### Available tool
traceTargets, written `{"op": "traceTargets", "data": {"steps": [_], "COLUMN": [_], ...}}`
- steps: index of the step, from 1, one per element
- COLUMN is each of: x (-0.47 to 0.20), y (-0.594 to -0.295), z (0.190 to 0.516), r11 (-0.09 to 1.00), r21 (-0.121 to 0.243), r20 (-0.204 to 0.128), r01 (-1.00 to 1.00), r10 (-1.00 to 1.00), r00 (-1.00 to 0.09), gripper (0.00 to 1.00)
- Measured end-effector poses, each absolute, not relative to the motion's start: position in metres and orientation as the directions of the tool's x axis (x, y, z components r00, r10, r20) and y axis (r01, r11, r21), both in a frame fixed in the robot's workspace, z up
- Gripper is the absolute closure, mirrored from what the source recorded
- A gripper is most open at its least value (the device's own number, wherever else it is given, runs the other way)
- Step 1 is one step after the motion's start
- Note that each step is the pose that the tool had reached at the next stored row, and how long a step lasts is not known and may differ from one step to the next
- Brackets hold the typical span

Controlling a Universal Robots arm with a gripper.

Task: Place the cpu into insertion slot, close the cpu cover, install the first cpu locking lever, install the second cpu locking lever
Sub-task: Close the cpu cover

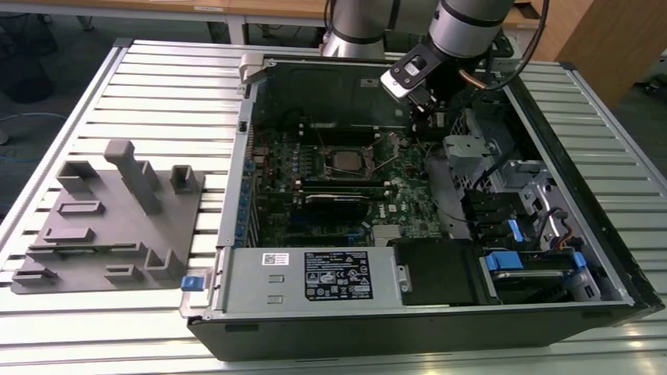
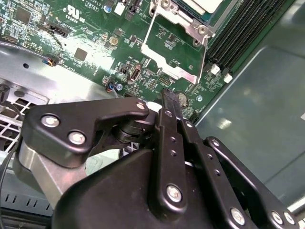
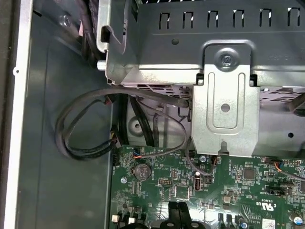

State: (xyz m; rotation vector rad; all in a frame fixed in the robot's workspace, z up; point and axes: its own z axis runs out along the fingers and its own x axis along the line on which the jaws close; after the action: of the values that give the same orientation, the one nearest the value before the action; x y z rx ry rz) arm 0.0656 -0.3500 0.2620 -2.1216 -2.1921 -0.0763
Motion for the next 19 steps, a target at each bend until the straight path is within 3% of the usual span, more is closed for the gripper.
{"op": "traceTargets", "data": {"steps": [19], "x": [0.066], "y": [-0.350], "z": [0.248], "r11": [0.034], "r21": [-0.027], "r20": [0.099], "r01": [0.999], "r10": [0.995], "r00": [-0.031], "gripper": [0.89]}}
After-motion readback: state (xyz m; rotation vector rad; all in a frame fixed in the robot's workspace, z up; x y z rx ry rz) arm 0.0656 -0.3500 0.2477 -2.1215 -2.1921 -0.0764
